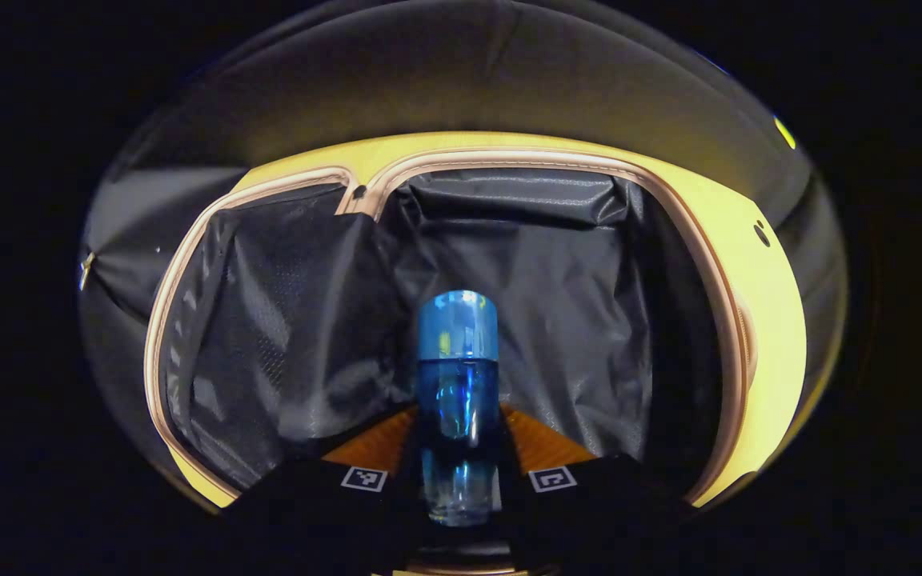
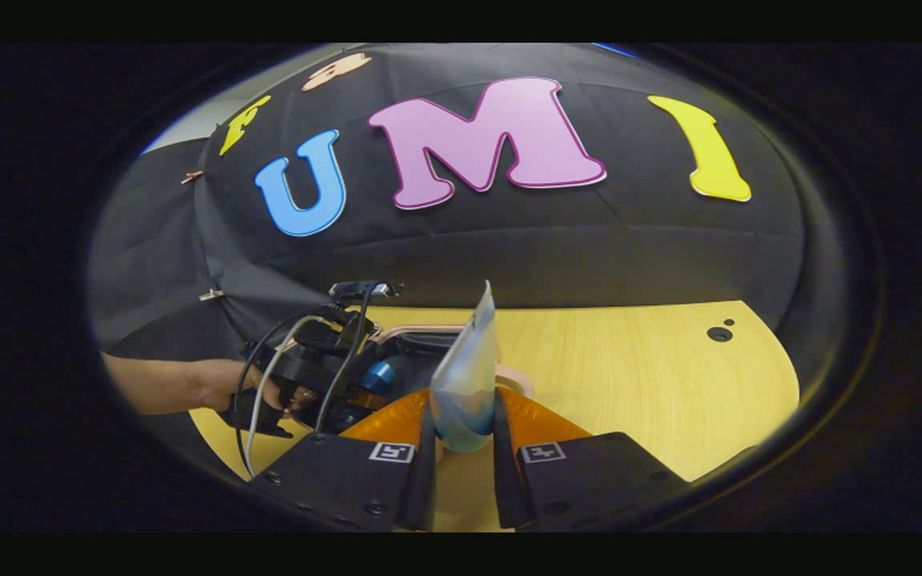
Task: First open the suitcase, pack the skin care products into it, and then close the suitcase.
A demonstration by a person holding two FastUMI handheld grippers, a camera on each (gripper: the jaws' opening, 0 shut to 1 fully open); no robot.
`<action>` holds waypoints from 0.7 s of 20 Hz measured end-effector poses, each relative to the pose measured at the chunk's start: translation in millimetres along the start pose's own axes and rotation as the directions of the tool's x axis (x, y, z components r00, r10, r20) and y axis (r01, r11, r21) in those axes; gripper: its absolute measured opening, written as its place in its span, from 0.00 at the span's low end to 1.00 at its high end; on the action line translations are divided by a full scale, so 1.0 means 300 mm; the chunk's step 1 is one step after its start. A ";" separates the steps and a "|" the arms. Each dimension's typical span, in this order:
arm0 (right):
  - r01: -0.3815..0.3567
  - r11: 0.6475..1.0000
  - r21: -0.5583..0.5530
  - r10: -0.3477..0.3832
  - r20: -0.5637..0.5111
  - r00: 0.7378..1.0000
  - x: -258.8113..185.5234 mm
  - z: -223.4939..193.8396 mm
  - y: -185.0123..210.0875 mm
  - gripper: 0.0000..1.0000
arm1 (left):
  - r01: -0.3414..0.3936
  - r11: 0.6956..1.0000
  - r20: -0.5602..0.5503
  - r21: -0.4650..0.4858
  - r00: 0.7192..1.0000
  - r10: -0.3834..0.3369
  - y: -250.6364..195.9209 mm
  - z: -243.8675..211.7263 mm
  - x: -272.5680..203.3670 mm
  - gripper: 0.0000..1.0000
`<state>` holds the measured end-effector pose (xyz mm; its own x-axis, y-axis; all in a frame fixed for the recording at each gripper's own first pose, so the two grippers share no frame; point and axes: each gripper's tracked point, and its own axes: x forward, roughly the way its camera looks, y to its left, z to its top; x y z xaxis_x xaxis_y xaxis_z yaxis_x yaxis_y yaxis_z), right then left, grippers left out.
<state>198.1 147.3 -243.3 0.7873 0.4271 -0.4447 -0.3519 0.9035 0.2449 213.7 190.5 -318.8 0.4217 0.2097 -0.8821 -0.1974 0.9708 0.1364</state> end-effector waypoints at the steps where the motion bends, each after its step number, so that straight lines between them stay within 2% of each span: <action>1: -0.001 1.000 -0.013 0.001 -0.001 1.000 0.005 0.009 0.013 0.33 | 0.006 1.000 0.025 -0.015 1.000 -0.005 0.009 0.011 -0.007 0.56; 3: -0.002 1.000 -0.016 0.002 -0.018 1.000 0.018 0.007 0.035 0.33 | 0.035 0.998 0.108 -0.050 0.994 -0.029 0.011 0.050 -0.084 0.62; 4: 0.002 1.000 -0.003 -0.002 -0.039 0.999 0.028 0.004 0.045 0.33 | 0.058 0.996 0.175 -0.062 0.983 -0.046 0.018 0.081 -0.138 0.61; 5: 0.006 1.000 -0.002 -0.006 -0.052 0.999 0.039 0.010 0.054 0.33 | 0.069 0.995 0.246 -0.067 0.968 -0.050 0.038 0.111 -0.206 0.76; 6: 0.014 1.000 -0.014 -0.015 -0.053 0.998 0.050 0.024 0.064 0.33 | 0.080 0.995 0.321 -0.060 0.945 -0.057 0.072 0.153 -0.284 0.84; 7: 0.016 1.000 -0.027 -0.017 -0.056 0.998 0.064 0.034 0.078 0.33 | 0.068 0.996 0.395 -0.057 0.918 -0.041 0.123 0.183 -0.355 0.99; 10: 0.006 1.000 -0.016 -0.008 -0.106 0.994 0.109 0.025 0.129 0.33 | 0.028 0.998 0.527 -0.052 0.850 0.003 0.292 0.214 -0.592 0.98; 12: 0.008 1.000 -0.023 -0.012 -0.137 0.990 0.146 0.020 0.163 0.33 | 0.052 0.996 0.589 -0.070 0.808 -0.001 0.354 0.185 -0.707 0.97; 14: 0.019 0.998 -0.064 -0.028 -0.145 0.989 0.182 0.023 0.196 0.33 | 0.097 0.986 0.632 -0.135 0.775 0.010 0.406 0.131 -0.808 0.96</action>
<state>224.0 223.5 -247.4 0.7153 0.4028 -0.5711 -0.3690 0.9117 0.1807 122.1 262.6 -70.7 0.8842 0.2459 -0.3972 -0.2729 0.9620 -0.0121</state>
